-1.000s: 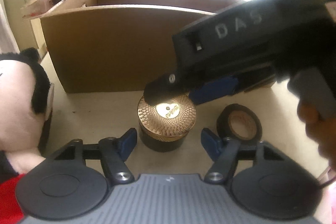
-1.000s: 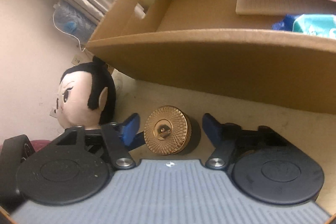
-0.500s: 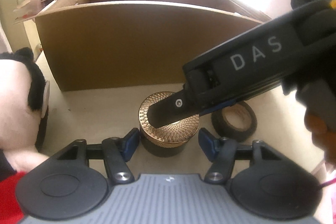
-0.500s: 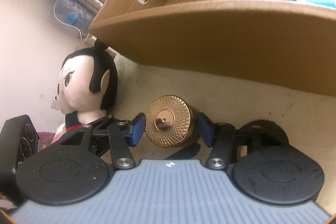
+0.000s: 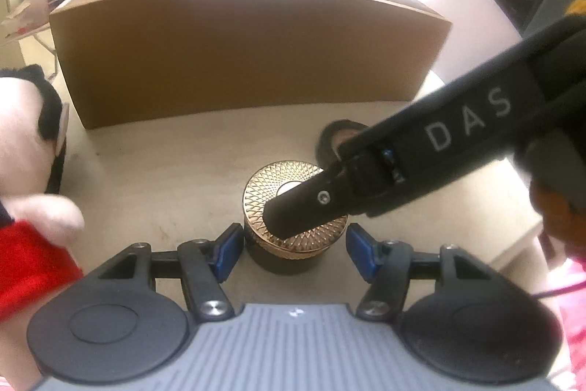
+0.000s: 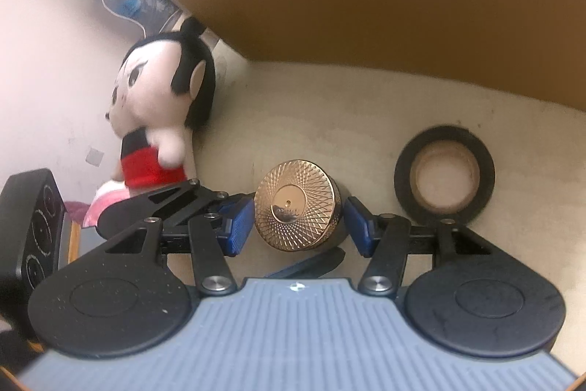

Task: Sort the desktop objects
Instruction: 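Close the right gripper around the gold-lidded tin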

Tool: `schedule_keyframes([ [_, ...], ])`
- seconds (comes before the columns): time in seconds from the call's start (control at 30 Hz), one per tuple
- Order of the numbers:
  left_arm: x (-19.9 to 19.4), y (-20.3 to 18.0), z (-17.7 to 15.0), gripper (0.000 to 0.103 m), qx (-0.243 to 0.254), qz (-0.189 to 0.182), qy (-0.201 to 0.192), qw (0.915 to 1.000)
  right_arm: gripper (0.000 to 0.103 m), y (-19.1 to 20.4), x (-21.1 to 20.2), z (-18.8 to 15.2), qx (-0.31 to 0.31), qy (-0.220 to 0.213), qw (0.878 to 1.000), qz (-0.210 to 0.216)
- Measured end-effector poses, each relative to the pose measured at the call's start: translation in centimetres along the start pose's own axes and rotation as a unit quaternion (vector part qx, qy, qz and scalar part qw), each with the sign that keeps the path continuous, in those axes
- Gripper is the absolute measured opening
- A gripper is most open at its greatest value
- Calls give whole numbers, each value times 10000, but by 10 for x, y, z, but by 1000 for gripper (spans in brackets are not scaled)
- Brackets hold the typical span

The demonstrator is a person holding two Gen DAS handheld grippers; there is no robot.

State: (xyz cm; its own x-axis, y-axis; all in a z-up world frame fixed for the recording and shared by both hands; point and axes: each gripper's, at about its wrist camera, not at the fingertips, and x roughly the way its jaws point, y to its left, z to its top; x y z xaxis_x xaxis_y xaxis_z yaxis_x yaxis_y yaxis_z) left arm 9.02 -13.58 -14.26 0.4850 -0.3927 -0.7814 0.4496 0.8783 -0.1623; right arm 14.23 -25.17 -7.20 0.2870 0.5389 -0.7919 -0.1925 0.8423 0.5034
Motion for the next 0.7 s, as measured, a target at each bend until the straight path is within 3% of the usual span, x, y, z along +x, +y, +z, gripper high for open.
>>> schedule_keyframes([
  [0.13,-6,-3,-10,62,59,-50,-114,9999,54,5,-5,-13,-148,38,9998,-102],
  [0.37,-6,-2,-15,63,141,-12,-170,9998,56,24,-7,-23,-645,-50,9957,-656],
  [0.7,2,0,-25,64,433,13,-363,9984,62,37,10,-17,-943,90,9924,-791],
])
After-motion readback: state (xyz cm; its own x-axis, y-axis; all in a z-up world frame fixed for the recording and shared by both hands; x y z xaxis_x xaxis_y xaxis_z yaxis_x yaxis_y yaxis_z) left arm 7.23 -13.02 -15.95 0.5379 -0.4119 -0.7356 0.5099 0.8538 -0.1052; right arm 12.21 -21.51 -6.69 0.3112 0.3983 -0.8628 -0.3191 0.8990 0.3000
